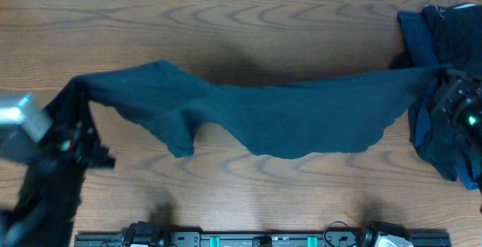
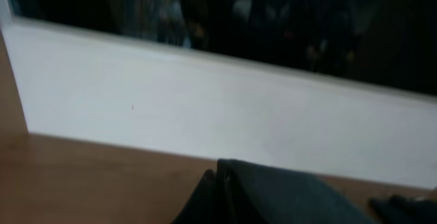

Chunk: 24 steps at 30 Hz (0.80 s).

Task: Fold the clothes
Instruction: 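Swing the lifted shirt forward and lay it flat on the table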

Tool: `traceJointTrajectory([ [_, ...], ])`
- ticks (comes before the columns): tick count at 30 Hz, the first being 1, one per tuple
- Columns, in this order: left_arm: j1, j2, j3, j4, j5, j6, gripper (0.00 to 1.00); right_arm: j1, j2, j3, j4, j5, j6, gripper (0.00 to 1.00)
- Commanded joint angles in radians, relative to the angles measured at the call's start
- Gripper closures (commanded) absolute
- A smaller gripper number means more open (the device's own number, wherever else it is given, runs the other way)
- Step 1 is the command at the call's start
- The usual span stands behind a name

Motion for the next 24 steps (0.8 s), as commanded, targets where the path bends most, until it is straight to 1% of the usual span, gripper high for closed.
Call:
traceJointTrajectory([
  [1, 0.006, -0.006, 0.091, -0.035, 0.036, -0.019, 0.94, -0.012, -0.033, 0.068, -0.028, 0.029, -0.001, 0.99],
  [9, 0.006, 0.001, 0.208, -0.175, 0.042, -0.074, 0.94, -0.012, -0.038, 0.180, -0.192, 0.029, -0.001, 0.99],
  [15, 0.006, 0.051, 0.233, -0.244, 0.045, -0.132, 0.94, -0.012, -0.030, 0.193, -0.227, 0.021, 0.003, 0.99],
  [17, 0.006, 0.089, 0.252, -0.291, 0.077, -0.134, 0.94, -0.012, -0.021, 0.203, -0.251, 0.019, 0.007, 0.99],
  [24, 0.006, 0.207, 0.450, -0.458, 0.084, -0.132, 0.94, -0.011, 0.000, 0.317, -0.324, 0.018, 0.006, 0.99],
])
